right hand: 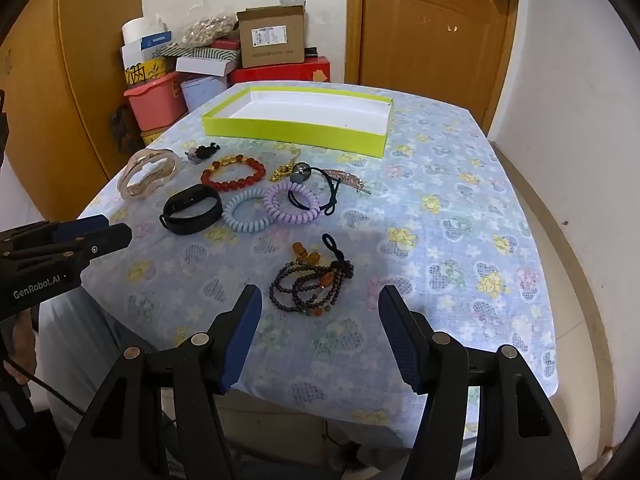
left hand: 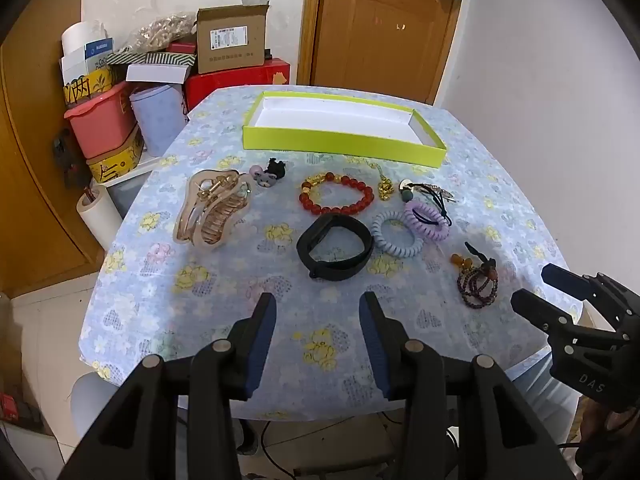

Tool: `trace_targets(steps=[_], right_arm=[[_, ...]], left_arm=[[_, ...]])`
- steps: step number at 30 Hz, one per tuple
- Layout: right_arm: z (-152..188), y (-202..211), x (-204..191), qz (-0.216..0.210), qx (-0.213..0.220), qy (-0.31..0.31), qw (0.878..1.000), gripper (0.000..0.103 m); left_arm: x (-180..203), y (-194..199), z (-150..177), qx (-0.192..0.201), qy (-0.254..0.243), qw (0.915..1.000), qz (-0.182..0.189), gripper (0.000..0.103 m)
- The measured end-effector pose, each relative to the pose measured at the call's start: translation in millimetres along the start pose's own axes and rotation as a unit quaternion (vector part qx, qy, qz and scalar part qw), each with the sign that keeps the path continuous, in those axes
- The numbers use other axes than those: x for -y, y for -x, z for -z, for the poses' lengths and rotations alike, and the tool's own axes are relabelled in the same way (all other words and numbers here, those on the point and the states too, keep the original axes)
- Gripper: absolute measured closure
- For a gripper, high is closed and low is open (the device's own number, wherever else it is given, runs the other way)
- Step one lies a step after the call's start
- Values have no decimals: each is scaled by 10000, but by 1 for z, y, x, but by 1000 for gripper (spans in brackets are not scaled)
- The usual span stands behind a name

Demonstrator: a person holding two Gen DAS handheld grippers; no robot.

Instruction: Organize jewelry

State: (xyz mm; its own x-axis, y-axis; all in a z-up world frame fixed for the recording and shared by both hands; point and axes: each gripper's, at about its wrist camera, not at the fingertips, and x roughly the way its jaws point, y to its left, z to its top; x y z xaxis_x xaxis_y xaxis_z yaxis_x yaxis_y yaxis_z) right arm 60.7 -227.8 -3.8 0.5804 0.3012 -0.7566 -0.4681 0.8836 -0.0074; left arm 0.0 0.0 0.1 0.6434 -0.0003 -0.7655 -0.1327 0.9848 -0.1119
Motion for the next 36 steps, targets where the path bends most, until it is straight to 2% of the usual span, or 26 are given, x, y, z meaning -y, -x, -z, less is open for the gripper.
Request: trace_targets(steps=[16, 36], right_arm=[[-1, 0, -2, -4, -8, -1, 10000, 42], [0, -6, 0, -19, -65, 30, 10000, 42]], left_arm=[[-1, 1, 3, 69, -88, 9999, -57, 58], [-1, -1, 5, -35, -8, 9999, 117, 58]])
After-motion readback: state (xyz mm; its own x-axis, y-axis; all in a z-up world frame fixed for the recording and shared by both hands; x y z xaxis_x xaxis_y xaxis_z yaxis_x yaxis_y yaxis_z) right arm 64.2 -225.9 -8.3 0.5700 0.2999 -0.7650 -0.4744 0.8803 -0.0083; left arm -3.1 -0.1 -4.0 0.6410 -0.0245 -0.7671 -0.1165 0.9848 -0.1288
